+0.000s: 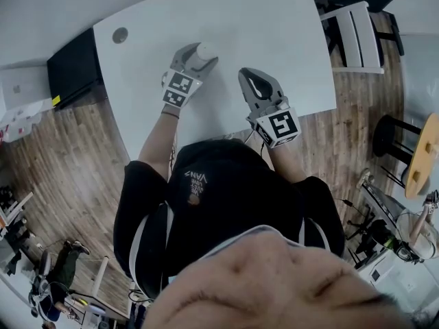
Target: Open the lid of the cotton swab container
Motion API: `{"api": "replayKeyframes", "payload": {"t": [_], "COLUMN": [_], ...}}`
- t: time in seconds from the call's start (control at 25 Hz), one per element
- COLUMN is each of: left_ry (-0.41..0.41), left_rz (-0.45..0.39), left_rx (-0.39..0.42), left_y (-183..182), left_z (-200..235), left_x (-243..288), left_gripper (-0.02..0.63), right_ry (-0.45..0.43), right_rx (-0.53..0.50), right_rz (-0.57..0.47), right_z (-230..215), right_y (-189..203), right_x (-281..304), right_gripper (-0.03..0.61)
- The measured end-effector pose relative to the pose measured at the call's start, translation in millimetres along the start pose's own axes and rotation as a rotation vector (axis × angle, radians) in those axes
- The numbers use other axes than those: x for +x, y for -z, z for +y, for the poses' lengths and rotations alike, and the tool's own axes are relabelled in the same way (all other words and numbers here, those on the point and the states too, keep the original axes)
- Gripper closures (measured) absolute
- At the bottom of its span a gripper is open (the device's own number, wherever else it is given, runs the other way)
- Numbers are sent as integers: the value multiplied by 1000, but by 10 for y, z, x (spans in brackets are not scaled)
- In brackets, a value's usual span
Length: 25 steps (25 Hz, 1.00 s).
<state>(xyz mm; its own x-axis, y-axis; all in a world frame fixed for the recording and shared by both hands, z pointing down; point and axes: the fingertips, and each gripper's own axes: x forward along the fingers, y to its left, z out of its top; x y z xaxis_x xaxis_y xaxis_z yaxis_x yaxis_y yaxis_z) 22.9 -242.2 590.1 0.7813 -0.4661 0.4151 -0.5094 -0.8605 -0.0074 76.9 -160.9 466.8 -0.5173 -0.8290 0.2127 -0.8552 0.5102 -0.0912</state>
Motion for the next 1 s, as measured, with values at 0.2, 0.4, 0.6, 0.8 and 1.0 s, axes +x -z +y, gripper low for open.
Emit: {"api": "replayKeyframes", "payload": {"t": [0.2,0.4,0.6,0.8,1.0], "left_ry": [-25,-12,-11,-10,-20], "left_rz": [-44,-66,-46,-32,-28], "left_rx": [-20,-55,-58,-71,-68], "left_y": [-287,-508,-603,-703,-788], "left_z": [51,23,-27,-94,-179], "left_x": [-140,-307,-453,-613,-748], "left_gripper": [347,347,347,347,347], "right_ry": [-27,-54,-90,-130,-165], "right_rx": [-16,-25,-40,-71,-90], "right_rz": [-36,-64,-98,-122,-135], "right_z": [21,98,199,297,406], "right_y": [-171,-291,-453,-595,-672], "right_x": [8,38,46,40,27], "right_gripper": [566,566,566,566,566]}}
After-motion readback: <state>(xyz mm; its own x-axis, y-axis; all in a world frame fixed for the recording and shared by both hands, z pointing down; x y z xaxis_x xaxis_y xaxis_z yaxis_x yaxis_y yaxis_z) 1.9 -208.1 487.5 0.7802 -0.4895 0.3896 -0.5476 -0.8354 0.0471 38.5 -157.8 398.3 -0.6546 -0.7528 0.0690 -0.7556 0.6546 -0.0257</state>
